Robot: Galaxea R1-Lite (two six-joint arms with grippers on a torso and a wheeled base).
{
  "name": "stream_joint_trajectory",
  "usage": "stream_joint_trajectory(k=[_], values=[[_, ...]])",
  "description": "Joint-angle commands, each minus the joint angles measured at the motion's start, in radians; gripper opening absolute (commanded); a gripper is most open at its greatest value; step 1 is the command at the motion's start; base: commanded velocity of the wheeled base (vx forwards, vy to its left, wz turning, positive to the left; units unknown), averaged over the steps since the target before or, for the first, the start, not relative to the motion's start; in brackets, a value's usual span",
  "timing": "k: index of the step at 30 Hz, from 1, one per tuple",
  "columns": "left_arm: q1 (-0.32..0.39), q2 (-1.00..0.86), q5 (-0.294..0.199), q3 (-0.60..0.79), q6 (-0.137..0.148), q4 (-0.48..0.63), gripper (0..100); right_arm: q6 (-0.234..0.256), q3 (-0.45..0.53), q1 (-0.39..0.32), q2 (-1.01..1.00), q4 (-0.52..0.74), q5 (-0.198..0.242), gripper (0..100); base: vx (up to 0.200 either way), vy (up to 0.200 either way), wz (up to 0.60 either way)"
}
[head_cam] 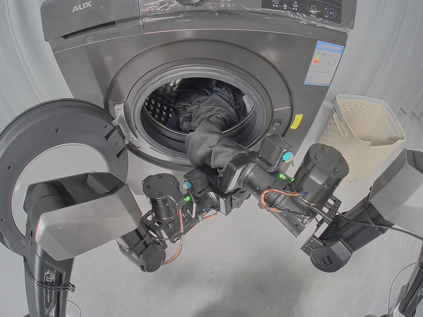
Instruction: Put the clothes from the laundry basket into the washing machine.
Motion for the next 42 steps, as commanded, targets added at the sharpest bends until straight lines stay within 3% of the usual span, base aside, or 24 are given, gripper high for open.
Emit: stream_joint_trajectory(k=[1, 10, 11, 25, 35, 42], values=[[0.008, 0.041, 0.026, -0.040, -0.001, 0.001, 100, 0.000, 0.000, 0.003, -0.001, -0.002, 0.000, 0, 0.000, 0.000, 0.00], [0.027, 0.053, 0.049, -0.047, -0.002, -0.003, 100, 0.006, 0.002, 0.000, -0.006, -0.005, -0.001, 0, 0.000, 0.000, 0.00], [0.027, 0.056, 0.049, -0.049, -0.002, -0.003, 0, 0.006, 0.002, 0.000, -0.004, -0.005, -0.001, 0, 0.000, 0.000, 0.00], [0.047, -0.056, 0.046, 0.032, -0.016, -0.014, 0, 0.018, 0.053, -0.038, -0.064, -0.011, -0.001, 0, 0.000, 0.000, 0.00], [0.065, -0.328, 0.038, 0.313, -0.076, -0.014, 0, 0.037, 0.117, -0.106, -0.073, -0.015, -0.001, 0, 0.000, 0.000, 0.00], [0.071, -0.372, 0.037, 0.334, -0.096, -0.014, 0, 0.035, 0.189, -0.103, -0.069, -0.017, -0.001, 0, 0.000, 0.000, 0.00]])
